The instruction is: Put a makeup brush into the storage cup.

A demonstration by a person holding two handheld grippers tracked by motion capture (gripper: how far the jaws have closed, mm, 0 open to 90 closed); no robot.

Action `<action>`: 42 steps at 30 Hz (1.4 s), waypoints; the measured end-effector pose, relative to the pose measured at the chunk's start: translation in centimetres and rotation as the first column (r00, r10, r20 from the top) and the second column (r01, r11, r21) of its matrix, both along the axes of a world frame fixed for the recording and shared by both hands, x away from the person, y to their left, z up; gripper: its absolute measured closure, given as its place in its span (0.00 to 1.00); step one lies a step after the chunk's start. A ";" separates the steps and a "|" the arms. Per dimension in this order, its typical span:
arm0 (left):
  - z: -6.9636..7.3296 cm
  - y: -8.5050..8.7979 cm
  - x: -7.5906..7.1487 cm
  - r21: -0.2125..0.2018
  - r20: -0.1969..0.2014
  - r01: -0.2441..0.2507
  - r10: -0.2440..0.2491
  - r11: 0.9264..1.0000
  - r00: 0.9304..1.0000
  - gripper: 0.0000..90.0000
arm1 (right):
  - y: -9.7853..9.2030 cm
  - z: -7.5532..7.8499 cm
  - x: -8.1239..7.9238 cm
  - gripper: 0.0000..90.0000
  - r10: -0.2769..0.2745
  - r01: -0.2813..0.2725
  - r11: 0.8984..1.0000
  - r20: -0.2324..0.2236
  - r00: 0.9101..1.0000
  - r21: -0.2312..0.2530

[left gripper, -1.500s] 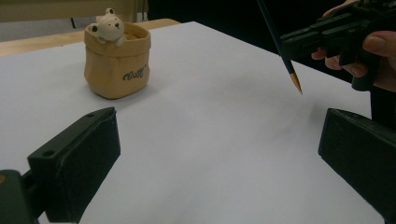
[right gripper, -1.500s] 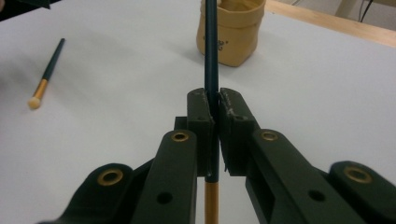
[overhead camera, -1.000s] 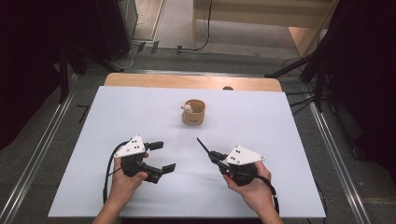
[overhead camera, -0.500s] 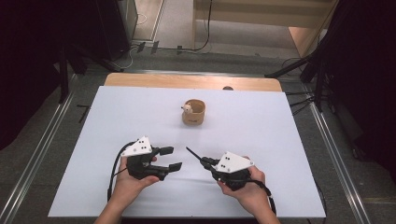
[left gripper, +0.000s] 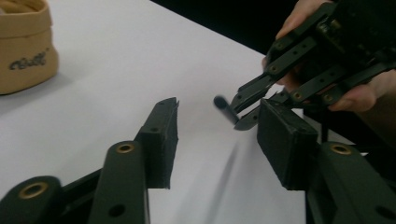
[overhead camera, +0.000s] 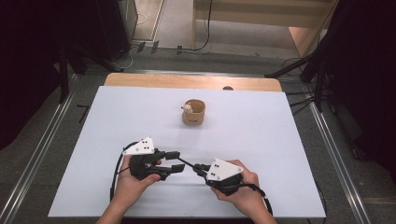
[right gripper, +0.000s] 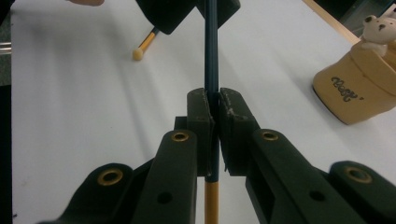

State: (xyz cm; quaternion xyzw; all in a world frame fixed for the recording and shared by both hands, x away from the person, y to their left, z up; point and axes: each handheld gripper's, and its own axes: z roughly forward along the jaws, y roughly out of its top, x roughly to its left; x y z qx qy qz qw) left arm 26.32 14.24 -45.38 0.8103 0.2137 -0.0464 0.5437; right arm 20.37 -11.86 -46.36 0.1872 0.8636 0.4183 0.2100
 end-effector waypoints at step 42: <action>0.1 0.1 0.5 0.032 -0.107 0.009 -0.006 0.999 0.994 0.96 | 0.4 -0.3 0.0 0.51 -0.051 0.047 0.996 0.057 0.997 0.077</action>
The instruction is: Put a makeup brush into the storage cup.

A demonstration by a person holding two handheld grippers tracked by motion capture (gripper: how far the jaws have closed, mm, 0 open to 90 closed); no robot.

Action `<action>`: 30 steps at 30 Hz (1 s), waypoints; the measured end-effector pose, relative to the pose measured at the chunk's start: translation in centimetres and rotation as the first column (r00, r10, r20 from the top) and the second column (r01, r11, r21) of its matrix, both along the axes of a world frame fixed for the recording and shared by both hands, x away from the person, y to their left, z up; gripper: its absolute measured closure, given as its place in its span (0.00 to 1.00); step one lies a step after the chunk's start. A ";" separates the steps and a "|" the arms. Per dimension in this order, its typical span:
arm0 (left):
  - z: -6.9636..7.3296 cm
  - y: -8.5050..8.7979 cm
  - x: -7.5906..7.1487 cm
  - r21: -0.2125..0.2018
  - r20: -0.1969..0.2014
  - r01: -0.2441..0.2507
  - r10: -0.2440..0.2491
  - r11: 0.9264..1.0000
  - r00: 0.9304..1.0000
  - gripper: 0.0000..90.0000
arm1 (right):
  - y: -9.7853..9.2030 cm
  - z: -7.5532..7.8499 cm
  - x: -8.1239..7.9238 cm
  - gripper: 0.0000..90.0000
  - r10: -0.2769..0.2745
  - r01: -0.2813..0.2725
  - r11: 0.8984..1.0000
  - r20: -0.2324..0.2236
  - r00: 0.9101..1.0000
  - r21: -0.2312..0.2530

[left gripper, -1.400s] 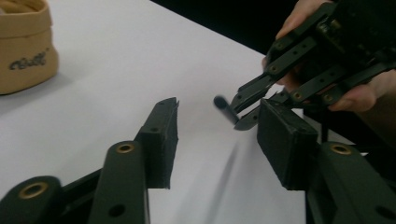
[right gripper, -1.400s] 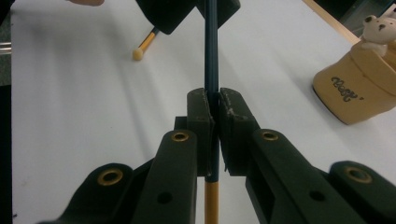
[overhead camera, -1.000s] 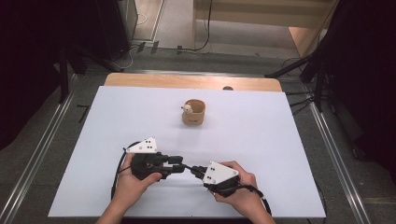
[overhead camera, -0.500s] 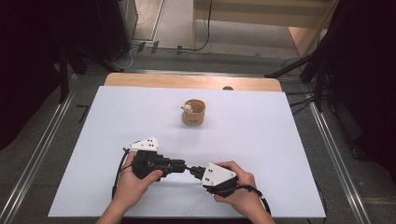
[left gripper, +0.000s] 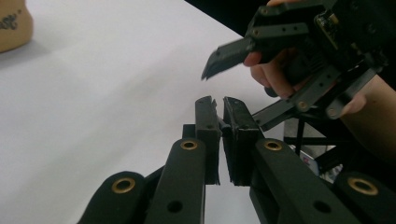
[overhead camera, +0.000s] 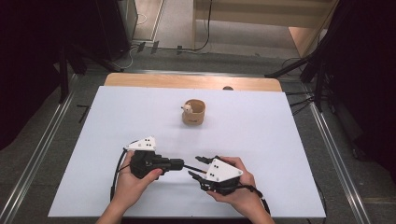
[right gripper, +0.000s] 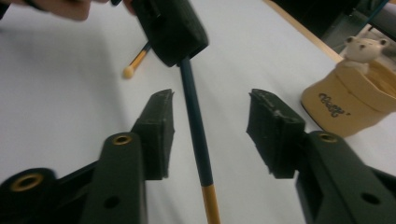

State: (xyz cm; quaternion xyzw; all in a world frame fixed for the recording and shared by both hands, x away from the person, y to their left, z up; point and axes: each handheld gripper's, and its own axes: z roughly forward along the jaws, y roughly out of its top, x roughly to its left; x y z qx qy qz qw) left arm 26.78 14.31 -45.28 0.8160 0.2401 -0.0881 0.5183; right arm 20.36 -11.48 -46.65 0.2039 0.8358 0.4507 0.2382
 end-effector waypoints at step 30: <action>1.2 1.9 -1.4 -0.223 0.237 -0.200 0.252 0.954 0.938 0.96 | 0.2 -0.8 -0.7 0.00 -0.250 0.487 0.704 -0.462 0.851 0.516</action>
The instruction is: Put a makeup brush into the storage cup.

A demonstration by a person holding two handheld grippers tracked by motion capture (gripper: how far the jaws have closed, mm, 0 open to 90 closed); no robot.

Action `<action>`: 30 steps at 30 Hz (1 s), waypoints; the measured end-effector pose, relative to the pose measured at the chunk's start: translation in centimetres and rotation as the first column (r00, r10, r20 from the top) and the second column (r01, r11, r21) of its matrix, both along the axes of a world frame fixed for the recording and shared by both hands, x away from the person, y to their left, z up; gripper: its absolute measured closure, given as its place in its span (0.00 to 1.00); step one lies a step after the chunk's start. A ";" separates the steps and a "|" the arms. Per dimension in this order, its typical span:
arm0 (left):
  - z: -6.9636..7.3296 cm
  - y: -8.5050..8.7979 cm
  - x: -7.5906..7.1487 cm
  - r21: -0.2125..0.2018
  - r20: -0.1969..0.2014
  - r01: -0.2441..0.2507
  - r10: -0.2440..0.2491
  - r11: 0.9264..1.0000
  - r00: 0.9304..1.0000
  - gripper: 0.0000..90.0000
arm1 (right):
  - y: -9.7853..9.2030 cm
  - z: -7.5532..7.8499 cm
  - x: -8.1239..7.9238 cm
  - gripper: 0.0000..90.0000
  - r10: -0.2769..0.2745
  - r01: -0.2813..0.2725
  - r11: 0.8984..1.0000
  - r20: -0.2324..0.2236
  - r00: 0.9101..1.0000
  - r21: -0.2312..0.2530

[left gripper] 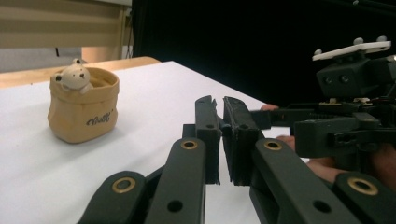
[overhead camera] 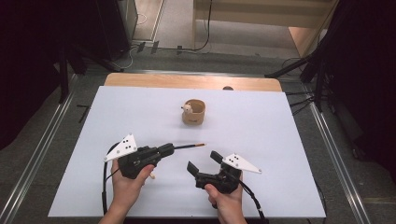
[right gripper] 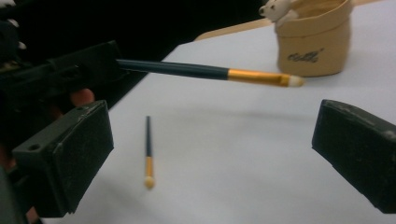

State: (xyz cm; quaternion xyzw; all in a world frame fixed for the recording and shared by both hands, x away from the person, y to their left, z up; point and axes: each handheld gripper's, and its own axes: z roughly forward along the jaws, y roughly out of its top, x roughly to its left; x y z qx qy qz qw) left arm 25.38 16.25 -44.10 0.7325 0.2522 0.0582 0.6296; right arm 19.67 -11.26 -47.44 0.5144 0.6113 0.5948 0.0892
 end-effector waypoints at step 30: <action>-0.4 -0.4 -0.7 -0.056 0.048 -0.016 0.019 0.998 0.999 0.96 | 0.8 0.2 2.3 0.14 -0.070 0.138 0.933 -0.209 0.975 0.332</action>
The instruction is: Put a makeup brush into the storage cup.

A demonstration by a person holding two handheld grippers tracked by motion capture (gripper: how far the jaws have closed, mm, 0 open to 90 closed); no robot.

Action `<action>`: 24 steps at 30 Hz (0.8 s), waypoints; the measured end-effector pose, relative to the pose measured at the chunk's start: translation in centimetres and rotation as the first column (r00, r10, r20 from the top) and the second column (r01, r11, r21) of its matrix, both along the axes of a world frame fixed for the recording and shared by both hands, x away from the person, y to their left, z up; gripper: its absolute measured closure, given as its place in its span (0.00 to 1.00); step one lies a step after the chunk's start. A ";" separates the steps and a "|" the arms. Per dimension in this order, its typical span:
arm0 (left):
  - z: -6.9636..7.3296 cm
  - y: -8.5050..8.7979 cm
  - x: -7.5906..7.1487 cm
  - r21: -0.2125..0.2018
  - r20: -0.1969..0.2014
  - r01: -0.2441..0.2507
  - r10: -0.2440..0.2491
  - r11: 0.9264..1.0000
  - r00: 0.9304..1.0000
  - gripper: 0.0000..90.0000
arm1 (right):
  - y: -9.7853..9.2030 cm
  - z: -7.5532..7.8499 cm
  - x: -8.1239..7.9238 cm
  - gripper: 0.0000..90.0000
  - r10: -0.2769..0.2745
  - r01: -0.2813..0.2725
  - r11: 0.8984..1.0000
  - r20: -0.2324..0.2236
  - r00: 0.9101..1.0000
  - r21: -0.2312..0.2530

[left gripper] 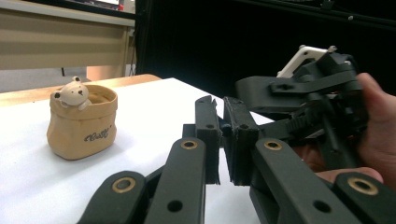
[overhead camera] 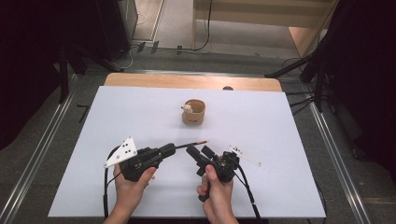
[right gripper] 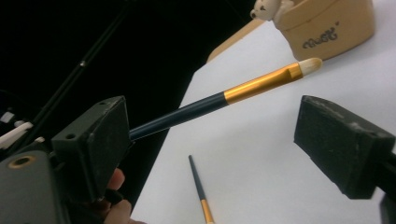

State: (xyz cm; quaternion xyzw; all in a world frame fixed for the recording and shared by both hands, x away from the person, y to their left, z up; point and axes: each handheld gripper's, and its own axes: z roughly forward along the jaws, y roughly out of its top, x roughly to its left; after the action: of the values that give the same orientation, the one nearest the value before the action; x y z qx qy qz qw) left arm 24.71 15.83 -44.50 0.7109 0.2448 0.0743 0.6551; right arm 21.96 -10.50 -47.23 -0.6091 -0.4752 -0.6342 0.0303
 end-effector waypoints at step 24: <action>-0.3 -0.6 -0.3 0.099 -0.002 -0.094 0.094 0.991 0.996 0.34 | -0.7 -0.2 1.3 0.94 -0.027 0.025 0.991 0.018 0.999 0.131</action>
State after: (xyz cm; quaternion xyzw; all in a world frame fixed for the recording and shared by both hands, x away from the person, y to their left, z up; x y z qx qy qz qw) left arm 24.39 15.21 -44.83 0.7304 0.2761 0.1149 0.6140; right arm 23.21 -11.23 -47.45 -0.6057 -0.4249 -0.6703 0.0574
